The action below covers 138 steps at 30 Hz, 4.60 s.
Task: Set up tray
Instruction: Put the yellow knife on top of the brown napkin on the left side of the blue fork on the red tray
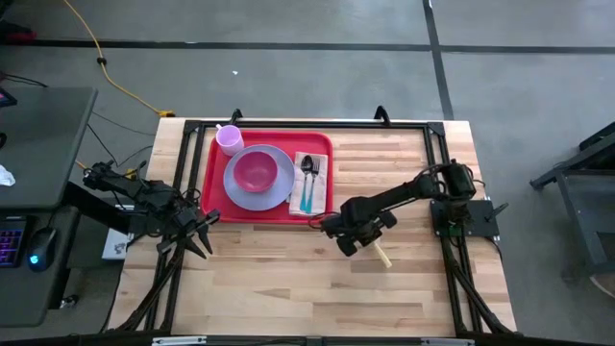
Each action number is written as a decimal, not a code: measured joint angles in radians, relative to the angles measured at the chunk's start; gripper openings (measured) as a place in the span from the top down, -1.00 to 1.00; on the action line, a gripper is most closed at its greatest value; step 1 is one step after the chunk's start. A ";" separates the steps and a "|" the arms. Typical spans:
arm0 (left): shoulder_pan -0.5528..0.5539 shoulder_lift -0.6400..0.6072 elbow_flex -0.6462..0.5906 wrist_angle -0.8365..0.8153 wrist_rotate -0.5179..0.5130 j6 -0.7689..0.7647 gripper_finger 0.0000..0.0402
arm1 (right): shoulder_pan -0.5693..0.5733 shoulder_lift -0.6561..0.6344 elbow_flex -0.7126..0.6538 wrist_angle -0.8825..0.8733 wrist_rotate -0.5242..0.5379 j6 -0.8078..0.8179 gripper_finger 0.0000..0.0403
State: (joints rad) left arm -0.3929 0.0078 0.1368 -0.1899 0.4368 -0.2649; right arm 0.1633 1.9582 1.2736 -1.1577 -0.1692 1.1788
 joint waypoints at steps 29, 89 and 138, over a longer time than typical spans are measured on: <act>0.000 0.000 0.000 0.001 0.000 0.005 0.43 | -0.221 -0.212 0.004 0.007 0.006 0.024 0.97; 0.000 0.000 0.000 -0.075 0.033 0.035 0.43 | -0.460 -0.095 0.004 0.706 0.033 0.222 0.95; 0.000 0.000 0.000 -0.074 0.034 0.050 0.43 | -0.492 0.034 0.009 0.750 -0.016 0.156 0.87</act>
State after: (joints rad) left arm -0.3931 0.0078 0.1368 -0.2642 0.4713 -0.2146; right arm -0.3290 1.9919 1.2827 -0.4077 -0.1848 1.3349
